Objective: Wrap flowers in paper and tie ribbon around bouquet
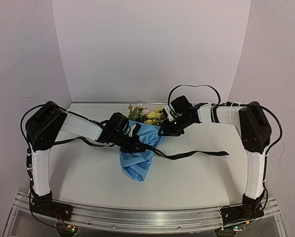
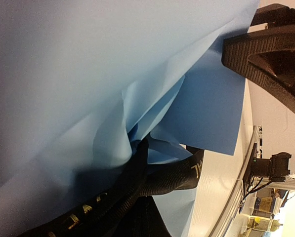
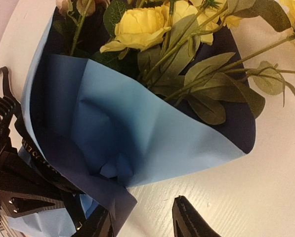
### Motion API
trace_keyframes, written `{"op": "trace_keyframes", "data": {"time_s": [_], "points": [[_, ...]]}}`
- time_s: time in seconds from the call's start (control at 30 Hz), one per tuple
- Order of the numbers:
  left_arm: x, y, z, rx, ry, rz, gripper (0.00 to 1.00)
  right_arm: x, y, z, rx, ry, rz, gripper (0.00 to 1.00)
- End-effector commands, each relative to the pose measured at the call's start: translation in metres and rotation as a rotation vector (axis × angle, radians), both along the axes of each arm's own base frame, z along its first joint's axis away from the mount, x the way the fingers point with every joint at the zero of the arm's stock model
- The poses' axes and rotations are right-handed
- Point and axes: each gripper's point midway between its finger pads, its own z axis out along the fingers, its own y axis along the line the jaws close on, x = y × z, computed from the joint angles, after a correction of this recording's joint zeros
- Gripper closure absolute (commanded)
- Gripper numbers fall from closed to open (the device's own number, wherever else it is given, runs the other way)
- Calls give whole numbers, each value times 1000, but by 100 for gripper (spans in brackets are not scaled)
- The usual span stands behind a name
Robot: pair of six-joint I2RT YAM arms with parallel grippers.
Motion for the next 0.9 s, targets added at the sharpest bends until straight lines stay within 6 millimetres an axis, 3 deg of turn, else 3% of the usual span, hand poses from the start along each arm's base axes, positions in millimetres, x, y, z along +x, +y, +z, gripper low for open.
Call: {"op": "trace_keyframes", "data": {"time_s": [0.0, 0.17, 0.27, 0.43, 0.73, 0.87], "points": [[2, 1, -5, 20, -1, -1, 98, -13, -2, 12, -14, -16, -2, 57], [2, 1, -5, 19, -1, -1, 98, -28, 5, 5, 9, 18, 30, 58], [3, 0, -4, 20, -1, 1, 98, -28, -7, -3, -19, 10, 3, 61], [2, 0, -6, 21, 5, -3, 98, -18, -27, -10, -20, 21, -38, 75], [1, 0, -8, 17, 12, -2, 98, 14, -17, -16, -33, -5, -89, 82], [1, 0, -7, 16, 11, -5, 98, 4, -15, -19, -34, 5, -51, 78]]}}
